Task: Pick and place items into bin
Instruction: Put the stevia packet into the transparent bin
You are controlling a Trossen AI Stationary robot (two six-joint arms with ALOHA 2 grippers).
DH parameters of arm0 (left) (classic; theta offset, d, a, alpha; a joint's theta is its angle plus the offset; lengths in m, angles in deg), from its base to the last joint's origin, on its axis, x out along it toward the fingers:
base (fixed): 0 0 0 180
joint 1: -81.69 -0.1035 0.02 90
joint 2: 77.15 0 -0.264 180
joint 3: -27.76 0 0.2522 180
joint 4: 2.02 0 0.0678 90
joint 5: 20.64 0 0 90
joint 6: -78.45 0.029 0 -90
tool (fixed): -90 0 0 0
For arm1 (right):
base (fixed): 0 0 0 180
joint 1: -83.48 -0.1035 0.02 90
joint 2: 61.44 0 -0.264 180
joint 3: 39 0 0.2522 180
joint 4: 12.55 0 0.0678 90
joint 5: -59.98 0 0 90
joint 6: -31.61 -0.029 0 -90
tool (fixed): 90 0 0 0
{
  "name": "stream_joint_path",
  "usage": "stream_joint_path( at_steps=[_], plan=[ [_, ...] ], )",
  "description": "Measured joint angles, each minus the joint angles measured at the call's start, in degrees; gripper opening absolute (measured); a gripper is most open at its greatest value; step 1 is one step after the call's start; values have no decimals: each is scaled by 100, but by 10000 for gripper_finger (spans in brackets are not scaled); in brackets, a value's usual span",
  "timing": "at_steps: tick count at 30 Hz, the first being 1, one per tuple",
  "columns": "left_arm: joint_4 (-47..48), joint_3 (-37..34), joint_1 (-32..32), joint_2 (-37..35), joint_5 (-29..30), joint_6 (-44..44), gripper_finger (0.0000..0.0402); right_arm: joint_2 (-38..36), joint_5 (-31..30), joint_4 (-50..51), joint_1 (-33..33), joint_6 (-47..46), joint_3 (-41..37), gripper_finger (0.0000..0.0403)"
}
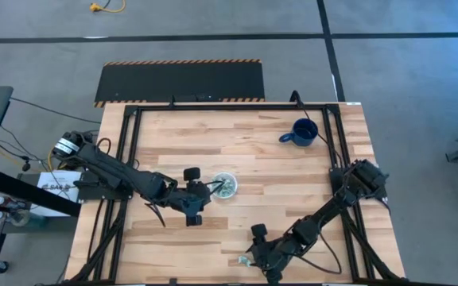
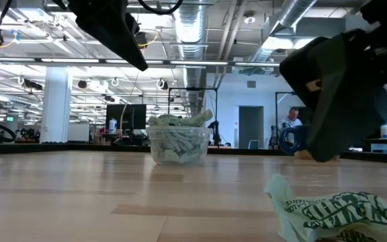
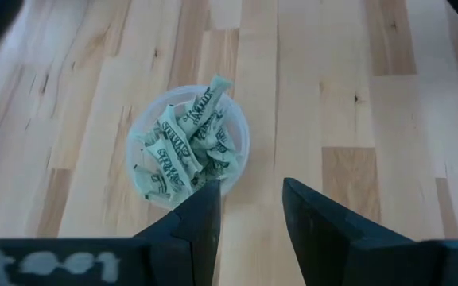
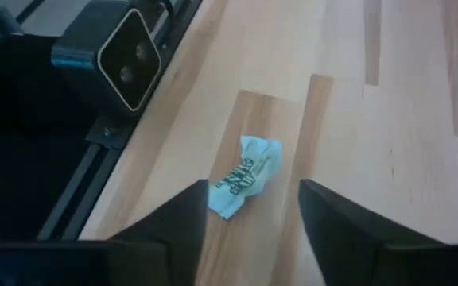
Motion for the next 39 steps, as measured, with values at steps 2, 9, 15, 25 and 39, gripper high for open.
stream_joint_path(
  at_steps=[2,9,15,25,39],
  plan=[
    [-21,0,0,0,3,1,127,-2,-2,-58,-1,4,0,215],
    [-19,0,-2,0,5,1,127,-4,13,-137,40,4,0,249],
    [-21,0,-4,2,14,-11,127,-2,13,-356,38,15,0,239],
    [-19,0,-7,2,19,-18,127,553,538,-129,178,54,455,228],
    [-17,0,-7,4,17,-37,127,522,677,644,325,-411,492,185]
  ],
)
